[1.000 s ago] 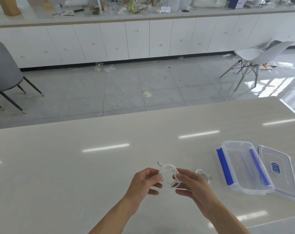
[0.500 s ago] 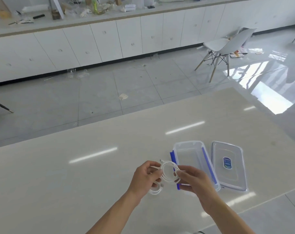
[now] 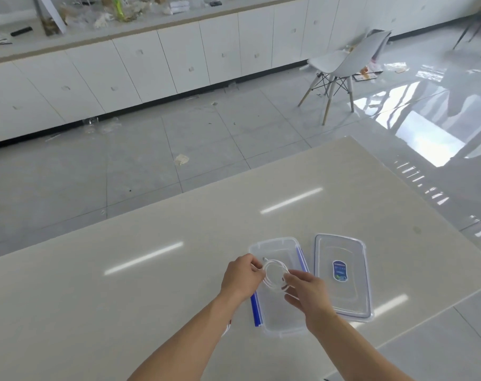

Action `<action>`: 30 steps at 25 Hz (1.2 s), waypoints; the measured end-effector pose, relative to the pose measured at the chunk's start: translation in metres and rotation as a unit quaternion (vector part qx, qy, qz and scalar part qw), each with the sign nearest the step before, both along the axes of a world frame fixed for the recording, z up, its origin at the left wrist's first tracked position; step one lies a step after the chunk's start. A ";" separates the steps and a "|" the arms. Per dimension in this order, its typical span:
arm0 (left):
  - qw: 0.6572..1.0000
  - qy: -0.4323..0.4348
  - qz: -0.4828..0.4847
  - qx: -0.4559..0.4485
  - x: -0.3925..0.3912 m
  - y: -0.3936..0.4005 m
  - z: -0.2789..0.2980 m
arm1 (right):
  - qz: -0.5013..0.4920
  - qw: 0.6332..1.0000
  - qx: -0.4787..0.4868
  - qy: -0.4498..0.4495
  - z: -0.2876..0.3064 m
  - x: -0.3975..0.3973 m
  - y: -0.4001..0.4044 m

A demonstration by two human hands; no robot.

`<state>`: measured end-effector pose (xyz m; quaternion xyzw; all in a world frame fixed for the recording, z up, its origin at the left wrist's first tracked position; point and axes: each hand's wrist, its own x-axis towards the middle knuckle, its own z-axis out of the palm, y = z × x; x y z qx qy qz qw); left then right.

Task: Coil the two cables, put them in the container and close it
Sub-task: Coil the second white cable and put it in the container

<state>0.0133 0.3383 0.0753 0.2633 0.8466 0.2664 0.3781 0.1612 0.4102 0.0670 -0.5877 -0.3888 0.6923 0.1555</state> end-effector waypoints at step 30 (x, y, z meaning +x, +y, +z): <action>0.945 -0.209 0.209 -0.142 0.035 0.068 -0.017 | -0.041 0.983 0.070 -0.167 -0.050 -0.055 -0.005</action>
